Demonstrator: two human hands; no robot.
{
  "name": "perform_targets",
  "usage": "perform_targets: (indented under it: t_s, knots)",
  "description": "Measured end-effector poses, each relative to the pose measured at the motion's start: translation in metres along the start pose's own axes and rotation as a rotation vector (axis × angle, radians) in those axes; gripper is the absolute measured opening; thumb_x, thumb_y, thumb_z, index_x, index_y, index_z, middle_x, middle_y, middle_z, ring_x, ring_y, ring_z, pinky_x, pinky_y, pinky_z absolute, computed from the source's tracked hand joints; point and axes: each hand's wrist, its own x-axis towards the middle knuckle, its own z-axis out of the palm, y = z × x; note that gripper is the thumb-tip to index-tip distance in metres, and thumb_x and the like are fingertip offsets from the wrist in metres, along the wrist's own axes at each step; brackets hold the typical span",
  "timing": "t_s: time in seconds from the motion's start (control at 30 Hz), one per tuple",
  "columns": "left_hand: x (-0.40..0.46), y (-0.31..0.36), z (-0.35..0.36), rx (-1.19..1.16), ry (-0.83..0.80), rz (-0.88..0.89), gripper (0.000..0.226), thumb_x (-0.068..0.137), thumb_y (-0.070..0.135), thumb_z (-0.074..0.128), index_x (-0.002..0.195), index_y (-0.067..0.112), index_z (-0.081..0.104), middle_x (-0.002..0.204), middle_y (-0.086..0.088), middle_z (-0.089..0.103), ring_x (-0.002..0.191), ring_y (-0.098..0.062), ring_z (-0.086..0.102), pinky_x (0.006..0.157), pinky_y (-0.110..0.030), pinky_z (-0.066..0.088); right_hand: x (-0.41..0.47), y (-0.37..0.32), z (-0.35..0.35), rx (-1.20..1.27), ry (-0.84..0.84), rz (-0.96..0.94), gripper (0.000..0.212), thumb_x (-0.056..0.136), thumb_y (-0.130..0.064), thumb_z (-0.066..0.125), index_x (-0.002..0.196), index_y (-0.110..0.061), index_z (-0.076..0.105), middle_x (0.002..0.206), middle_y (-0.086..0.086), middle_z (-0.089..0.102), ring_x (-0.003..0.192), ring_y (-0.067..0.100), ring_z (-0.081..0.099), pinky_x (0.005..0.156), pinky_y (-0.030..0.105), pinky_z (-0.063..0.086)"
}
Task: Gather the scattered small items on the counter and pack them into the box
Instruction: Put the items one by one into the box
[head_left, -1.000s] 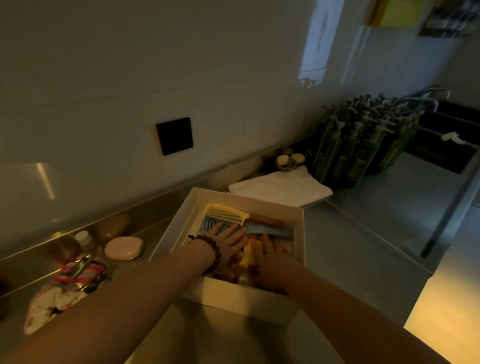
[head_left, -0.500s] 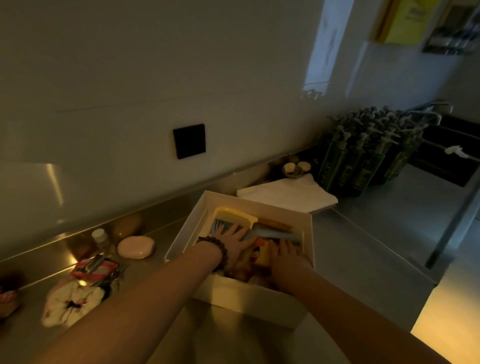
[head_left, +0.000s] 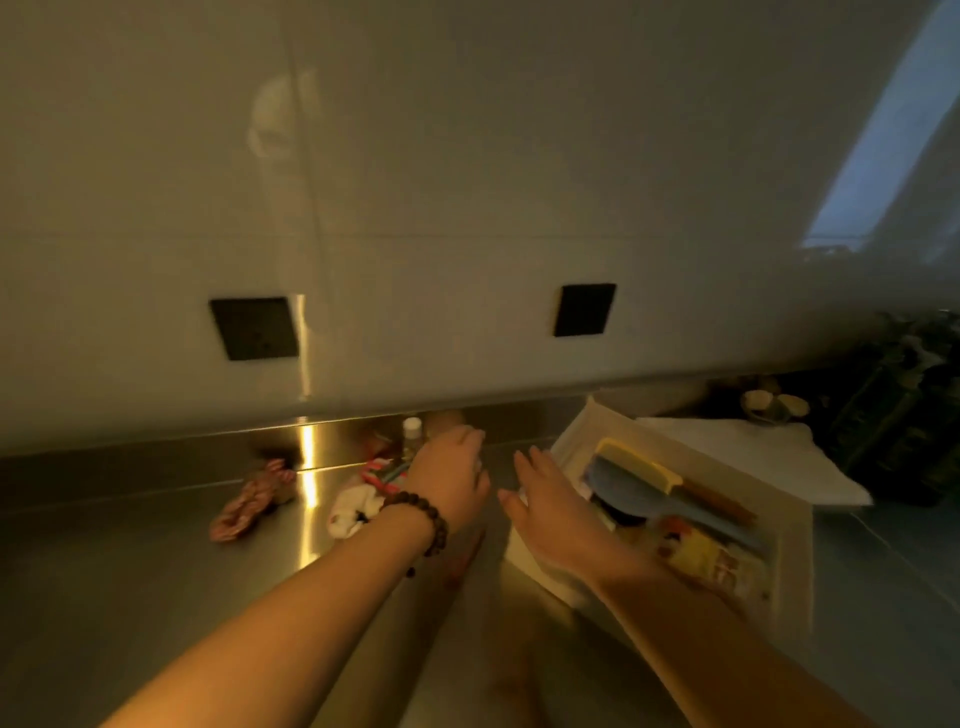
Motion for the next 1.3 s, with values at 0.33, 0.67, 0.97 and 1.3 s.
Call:
perform_targets:
  t_s: [0.33, 0.67, 0.97, 1.3]
  knots:
    - [-0.074, -0.117, 0.009, 0.074, -0.083, -0.425, 0.079, 0.077, 0.051, 0.055, 0.143, 0.018, 0.025, 0.146, -0.005, 0.031, 0.133, -0.023, 0.031, 0.109, -0.039, 0.029, 0.049, -0.057, 0.077, -0.092, -0.055, -0.131, 0.071, 0.095, -0.045, 0.042, 0.151, -0.017, 0.010, 0.160, 0.011, 0.006, 0.147, 0.031, 0.002, 0.118, 0.042, 0.006]
    - [-0.064, -0.133, 0.071, 0.052, -0.223, -0.463, 0.115, 0.062, 0.076, 0.054, 0.146, 0.031, -0.009, 0.157, -0.007, -0.008, 0.143, -0.028, -0.006, 0.114, -0.043, 0.008, 0.039, -0.032, 0.166, -0.116, -0.132, 0.203, 0.076, 0.093, -0.058, 0.033, 0.151, -0.023, -0.001, 0.158, 0.014, -0.015, 0.145, 0.034, -0.014, 0.117, 0.049, 0.001]
    - [-0.070, -0.167, 0.074, 0.093, -0.056, -0.434, 0.082, 0.074, 0.050, 0.057, 0.145, 0.024, 0.024, 0.153, -0.011, 0.018, 0.140, -0.033, 0.012, 0.113, -0.042, 0.016, 0.088, -0.035, 0.164, -0.054, 0.000, -0.146, 0.083, 0.086, -0.054, 0.051, 0.151, -0.029, 0.005, 0.160, 0.012, -0.005, 0.146, 0.033, -0.007, 0.118, 0.042, 0.005]
    - [-0.105, -0.182, 0.069, 0.020, 0.025, -0.466, 0.070, 0.070, 0.041, 0.064, 0.134, 0.025, 0.040, 0.147, -0.014, 0.028, 0.133, -0.031, 0.029, 0.108, -0.038, 0.027, 0.085, -0.055, 0.176, 0.297, 0.195, -0.176, 0.042, 0.087, -0.014, 0.058, 0.129, -0.009, 0.057, 0.132, 0.019, 0.054, 0.118, 0.036, 0.052, 0.107, 0.044, 0.036]
